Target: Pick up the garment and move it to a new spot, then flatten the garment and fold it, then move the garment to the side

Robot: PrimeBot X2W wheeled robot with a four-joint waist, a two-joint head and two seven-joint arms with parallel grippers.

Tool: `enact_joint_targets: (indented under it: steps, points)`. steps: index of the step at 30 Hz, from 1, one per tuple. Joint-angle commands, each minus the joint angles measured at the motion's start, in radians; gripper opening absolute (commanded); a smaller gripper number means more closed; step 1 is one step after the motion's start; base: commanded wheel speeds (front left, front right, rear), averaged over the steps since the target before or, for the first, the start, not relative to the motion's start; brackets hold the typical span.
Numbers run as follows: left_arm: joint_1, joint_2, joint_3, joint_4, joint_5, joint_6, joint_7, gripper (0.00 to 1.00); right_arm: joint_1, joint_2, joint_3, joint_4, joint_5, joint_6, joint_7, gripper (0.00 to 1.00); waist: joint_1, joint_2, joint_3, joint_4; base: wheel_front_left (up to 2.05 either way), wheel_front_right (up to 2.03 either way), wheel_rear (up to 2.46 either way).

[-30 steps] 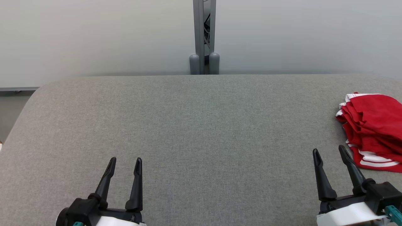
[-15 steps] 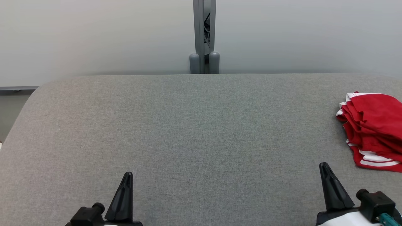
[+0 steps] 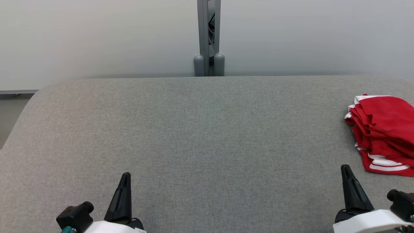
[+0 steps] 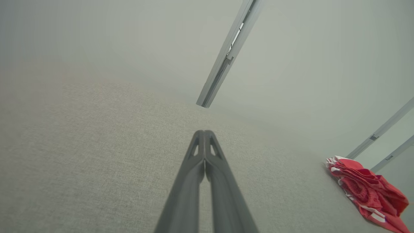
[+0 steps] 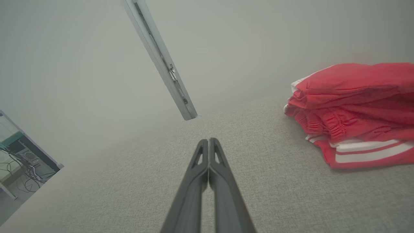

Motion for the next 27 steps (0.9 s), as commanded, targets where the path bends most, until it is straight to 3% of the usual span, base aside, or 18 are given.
enact_joint_targets:
  steps: [1, 27]
  points:
    - [-0.036, 0.007, 0.008, -0.006, -0.044, -0.010, 0.005, 0.00, -0.030, -0.013, -0.010, -0.009, 0.049, 0.000, 0.011, 0.00, 0.0000, 0.0000, 0.000, -0.001, 0.00, 0.00, 0.00]
    - [-0.122, 0.015, 0.039, 0.056, -0.427, -0.051, 0.075, 0.00, -0.084, -0.032, -0.067, 0.031, 0.468, 0.000, 0.126, 0.00, 0.0000, 0.0000, -0.002, -0.011, 0.00, 0.00, 0.00]
